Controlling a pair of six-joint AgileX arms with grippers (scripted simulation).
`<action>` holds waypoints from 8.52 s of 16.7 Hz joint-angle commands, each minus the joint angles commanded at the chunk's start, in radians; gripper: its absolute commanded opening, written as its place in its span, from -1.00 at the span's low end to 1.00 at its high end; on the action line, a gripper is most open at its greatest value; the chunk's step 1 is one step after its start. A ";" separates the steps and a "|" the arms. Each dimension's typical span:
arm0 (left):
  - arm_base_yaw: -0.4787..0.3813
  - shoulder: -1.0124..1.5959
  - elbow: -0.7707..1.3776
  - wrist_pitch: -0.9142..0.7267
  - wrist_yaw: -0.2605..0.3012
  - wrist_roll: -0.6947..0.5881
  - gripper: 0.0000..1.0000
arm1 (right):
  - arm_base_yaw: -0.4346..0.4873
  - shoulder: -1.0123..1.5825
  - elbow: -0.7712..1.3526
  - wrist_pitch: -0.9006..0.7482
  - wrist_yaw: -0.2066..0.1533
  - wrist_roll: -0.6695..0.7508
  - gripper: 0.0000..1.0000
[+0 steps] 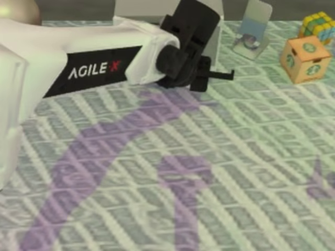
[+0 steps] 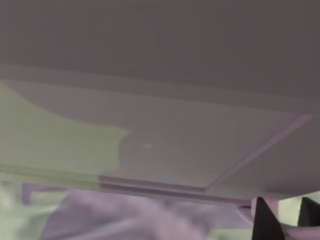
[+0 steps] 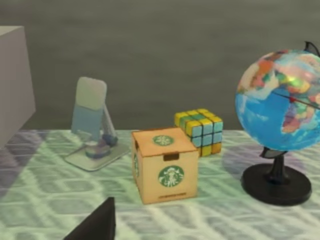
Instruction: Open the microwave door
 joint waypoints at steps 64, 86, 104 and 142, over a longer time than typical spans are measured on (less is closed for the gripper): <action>0.033 -0.107 -0.158 0.087 0.118 0.143 -1.00 | 0.000 0.000 0.000 0.000 0.000 0.000 1.00; 0.062 -0.152 -0.226 0.116 0.169 0.218 -1.00 | 0.000 0.000 0.000 0.000 0.000 0.000 1.00; 0.087 -0.194 -0.285 0.137 0.234 0.293 -1.00 | 0.000 0.000 0.000 0.000 0.000 0.000 1.00; 0.112 -0.226 -0.330 0.148 0.293 0.361 -1.00 | 0.000 0.000 0.000 0.000 0.000 0.000 1.00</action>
